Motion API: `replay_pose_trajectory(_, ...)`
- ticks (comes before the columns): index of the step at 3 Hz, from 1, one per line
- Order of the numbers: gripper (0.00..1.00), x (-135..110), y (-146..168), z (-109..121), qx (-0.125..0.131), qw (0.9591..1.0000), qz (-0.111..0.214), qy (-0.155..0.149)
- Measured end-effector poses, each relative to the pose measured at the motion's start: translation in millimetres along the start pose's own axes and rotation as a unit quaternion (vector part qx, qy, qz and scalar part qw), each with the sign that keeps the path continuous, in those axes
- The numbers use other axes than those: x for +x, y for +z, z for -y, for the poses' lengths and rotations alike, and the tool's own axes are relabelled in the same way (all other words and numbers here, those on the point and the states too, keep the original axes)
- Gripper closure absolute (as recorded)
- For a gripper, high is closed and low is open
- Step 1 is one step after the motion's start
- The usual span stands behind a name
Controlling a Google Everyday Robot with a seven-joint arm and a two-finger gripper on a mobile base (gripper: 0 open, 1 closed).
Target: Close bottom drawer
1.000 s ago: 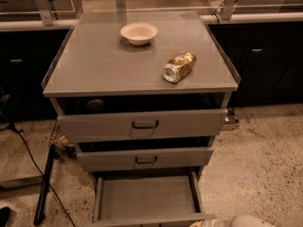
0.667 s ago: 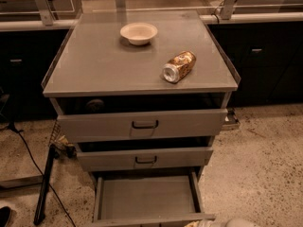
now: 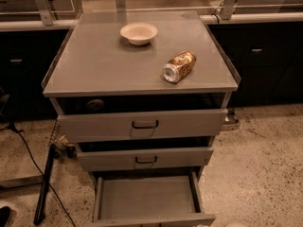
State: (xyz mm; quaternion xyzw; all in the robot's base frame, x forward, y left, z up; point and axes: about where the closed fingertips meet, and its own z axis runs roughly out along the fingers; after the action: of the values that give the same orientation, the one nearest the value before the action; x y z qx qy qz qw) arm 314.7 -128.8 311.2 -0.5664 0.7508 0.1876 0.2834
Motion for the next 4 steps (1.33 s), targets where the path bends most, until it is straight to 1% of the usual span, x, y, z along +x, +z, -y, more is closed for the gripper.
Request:
replay_pose_trajectory(1, 1.00, 7, 22, 0, -0.003, 1.0000, 0.006, 0.000)
replay_pose_trajectory(2, 1.00, 18, 59, 4, -0.002, 0.9998, 0.019, -0.004)
replay_pose_trajectory(3, 1.00, 32, 107, 12, 0.006, 0.9992, 0.038, -0.008)
replay_pose_trajectory(4, 1.00, 46, 144, 15, 0.026, 0.9975, 0.062, -0.020)
